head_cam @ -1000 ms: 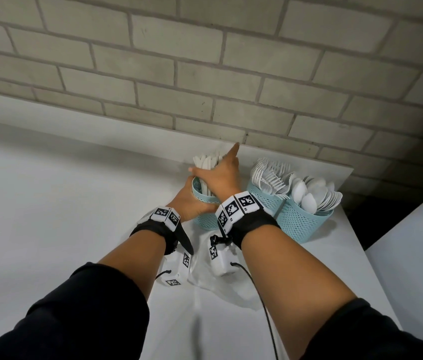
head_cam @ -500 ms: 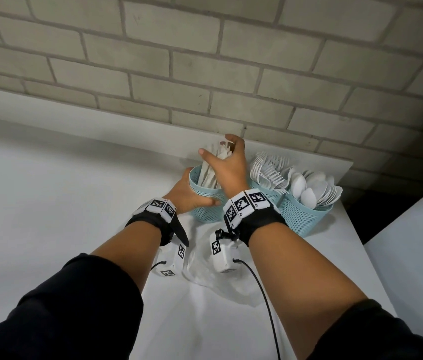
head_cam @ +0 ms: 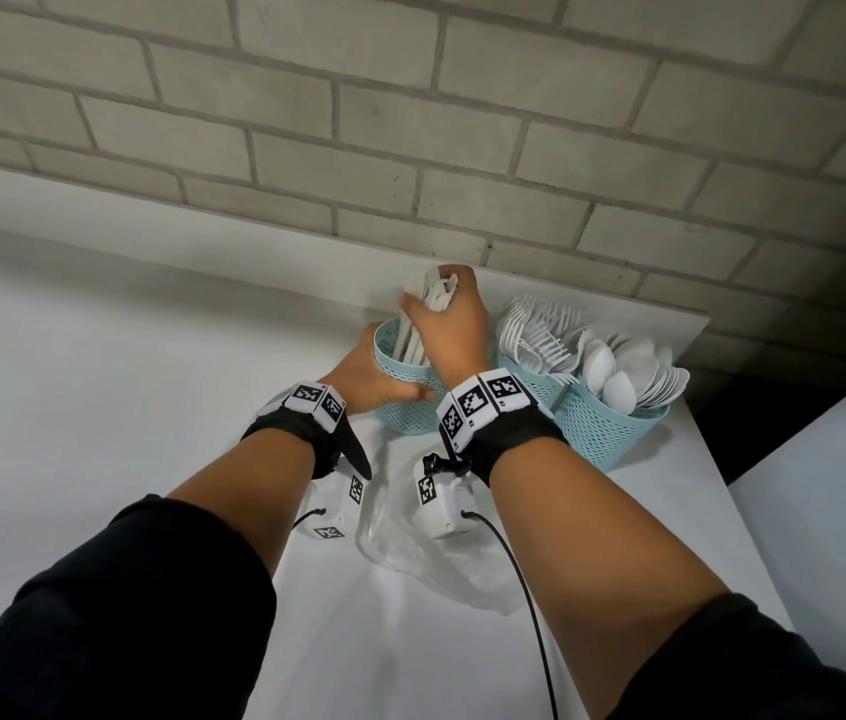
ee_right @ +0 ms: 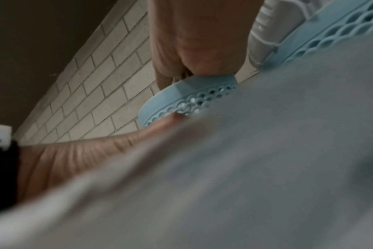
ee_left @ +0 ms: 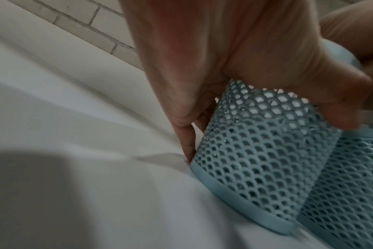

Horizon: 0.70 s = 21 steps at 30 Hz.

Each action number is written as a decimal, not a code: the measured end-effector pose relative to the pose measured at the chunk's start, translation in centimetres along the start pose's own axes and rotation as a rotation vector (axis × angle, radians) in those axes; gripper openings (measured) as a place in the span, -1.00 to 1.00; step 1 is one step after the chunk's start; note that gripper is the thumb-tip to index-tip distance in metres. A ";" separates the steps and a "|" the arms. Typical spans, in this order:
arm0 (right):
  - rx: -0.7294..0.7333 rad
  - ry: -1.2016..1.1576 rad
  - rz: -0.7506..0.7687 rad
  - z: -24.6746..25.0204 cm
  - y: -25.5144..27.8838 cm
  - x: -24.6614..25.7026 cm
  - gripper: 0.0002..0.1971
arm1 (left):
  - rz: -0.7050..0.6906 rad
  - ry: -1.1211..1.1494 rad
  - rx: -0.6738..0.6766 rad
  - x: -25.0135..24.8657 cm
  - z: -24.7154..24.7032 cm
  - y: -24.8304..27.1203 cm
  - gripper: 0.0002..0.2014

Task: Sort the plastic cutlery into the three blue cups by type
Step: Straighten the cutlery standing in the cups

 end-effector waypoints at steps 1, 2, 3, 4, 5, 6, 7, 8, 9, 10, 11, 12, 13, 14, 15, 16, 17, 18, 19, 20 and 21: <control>0.014 -0.044 -0.008 -0.2 0.0 -0.1 -0.45 | -0.004 -0.004 0.002 -0.1 0.0 0.0 0.07; 0.027 -0.078 -0.015 -0.4 -0.1 -0.1 -0.33 | -0.007 -0.007 0.003 0.1 0.0 -0.1 0.07; 0.038 -0.094 -0.024 -0.6 -0.1 -0.3 -0.22 | -0.012 -0.009 0.004 0.4 0.0 -0.3 0.07; 0.044 -0.101 -0.026 -0.7 -0.2 -0.4 -0.14 | -0.014 -0.010 0.003 0.4 0.0 -0.2 0.08; 0.045 -0.099 -0.028 -0.7 -0.3 -0.4 -0.09 | -0.014 -0.018 -0.008 0.5 0.0 -0.2 0.09; 0.046 -0.092 -0.027 -0.7 -0.3 -0.4 -0.05 | -0.026 -0.011 -0.016 -0.2 0.1 0.1 0.10; 0.051 -0.082 -0.023 -0.7 -0.3 -0.4 -0.04 | -0.035 -0.019 -0.023 -0.6 0.1 0.2 0.09; 0.056 -0.070 -0.012 -0.6 -0.2 -0.3 -0.03 | -0.047 -0.018 -0.020 -1.1 0.2 0.5 0.08; 0.059 -0.052 -0.003 -0.6 -0.1 -0.2 -0.04 | -0.051 -0.023 -0.013 -1.3 0.1 0.5 0.07; 0.062 -0.034 0.010 -0.6 0.1 -0.1 -0.06 | -0.046 -0.021 -0.009 -1.3 0.1 0.5 0.08; 0.068 -0.020 0.025 -0.6 0.3 0.1 -0.07 | -0.039 -0.026 -0.003 -1.3 0.1 0.6 0.10; 0.080 -0.016 0.040 -0.6 0.6 0.3 -0.09 | -0.021 -0.036 -0.002 -1.3 0.2 0.7 0.12; 0.094 -0.021 0.056 -0.6 0.8 0.6 -0.12 | -0.007 -0.044 0.001 -1.1 0.2 0.7 0.15; 0.105 -0.030 0.074 -0.6 1.2 0.8 -0.15 | 0.023 -0.051 0.010 -0.7 0.3 0.8 0.17; 0.112 -0.034 0.101 -0.5 1.6 1.2 -0.20 | 0.056 -0.057 0.010 -1.0 0.5 1.2 0.18; 0.115 -0.022 0.142 -0.3 2.1 1.6 -0.26 | 0.076 -0.058 0.001 -1.2 0.7 1.5 0.18; 0.118 0.009 0.194 0.1 2.7 2.1 -0.34 | 0.104 -0.064 -0.015 -1.2 0.8 1.7 0.16; 0.121 0.054 0.248 0.5 3.3 2.7 -0.42 | 0.127 -0.063 -0.027 -1.6 0.9 2.1 0.13; 0.129 0.109 0.297 1.0 3.8 3.1 -0.50 | 0.143 -0.075 -0.047 -1.6 1.0 2.3 0.10; 0.139 0.172 0.346 1.6 4.3 3.6 -0.58 | 0.139 -0.092 -0.063 -1.8 1.1 2.4 0.07; 0.147 0.235 0.394 2.2 4.7 3.9 -0.64 | 0.137 -0.123 -0.072 -2.3 1.2 2.6 0.02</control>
Point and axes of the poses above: each hand's wrist, its own y-axis away from the middle knuckle, its own z-axis out of the back of the hand, x = y × z, the point moved 6 cm from there along -y, towards the middle knuckle, and after that the axes turned 15 degrees about -y, right-handed, at the moved point
